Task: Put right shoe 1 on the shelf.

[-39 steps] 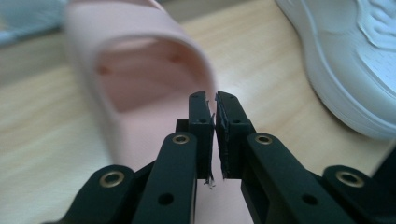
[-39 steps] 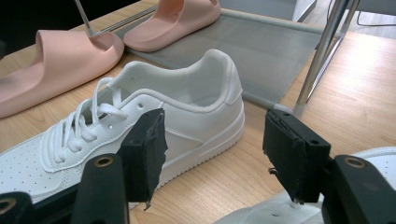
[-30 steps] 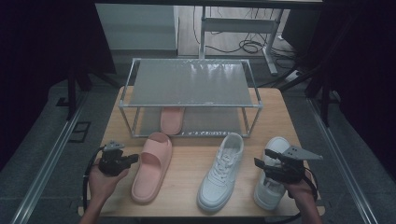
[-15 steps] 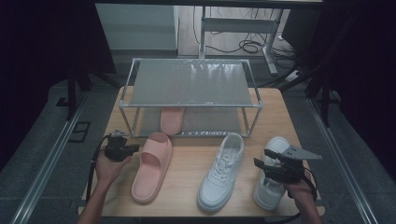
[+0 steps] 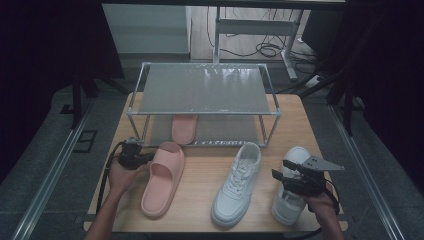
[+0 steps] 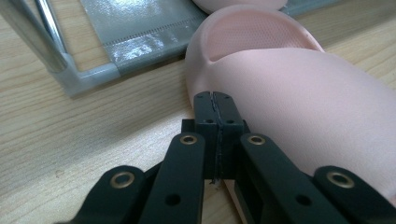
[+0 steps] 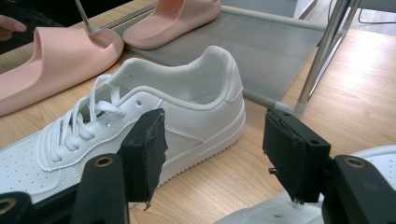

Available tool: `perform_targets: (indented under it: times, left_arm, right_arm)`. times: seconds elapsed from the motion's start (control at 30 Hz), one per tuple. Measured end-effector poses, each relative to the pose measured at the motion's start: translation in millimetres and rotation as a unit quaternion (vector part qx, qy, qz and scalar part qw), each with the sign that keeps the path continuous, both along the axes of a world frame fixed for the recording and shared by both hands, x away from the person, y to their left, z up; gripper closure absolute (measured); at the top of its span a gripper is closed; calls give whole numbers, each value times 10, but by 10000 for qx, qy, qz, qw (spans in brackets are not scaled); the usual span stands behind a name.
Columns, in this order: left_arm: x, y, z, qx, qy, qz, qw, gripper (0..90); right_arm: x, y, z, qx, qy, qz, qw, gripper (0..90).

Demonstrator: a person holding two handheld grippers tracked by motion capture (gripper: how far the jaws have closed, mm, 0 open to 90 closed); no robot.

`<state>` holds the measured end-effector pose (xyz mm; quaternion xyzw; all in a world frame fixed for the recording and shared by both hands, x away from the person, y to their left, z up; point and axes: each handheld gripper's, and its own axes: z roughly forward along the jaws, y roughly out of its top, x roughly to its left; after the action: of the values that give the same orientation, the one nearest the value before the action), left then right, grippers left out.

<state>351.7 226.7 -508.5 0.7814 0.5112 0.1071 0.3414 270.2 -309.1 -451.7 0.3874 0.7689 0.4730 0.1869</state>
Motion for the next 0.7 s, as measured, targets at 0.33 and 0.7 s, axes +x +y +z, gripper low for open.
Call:
perform_targets:
  times: [0.33,0.7]
  left_arm:
    - [26,-159,0,-6,-46,-371,9993,899]
    - [72,-381,-8,-64,-40,-500,9987,898]
  right_arm:
    - [4,12,-10,-6,24,10,10000,396]
    - [3,-1,-6,12,-4,-3,10000,396]
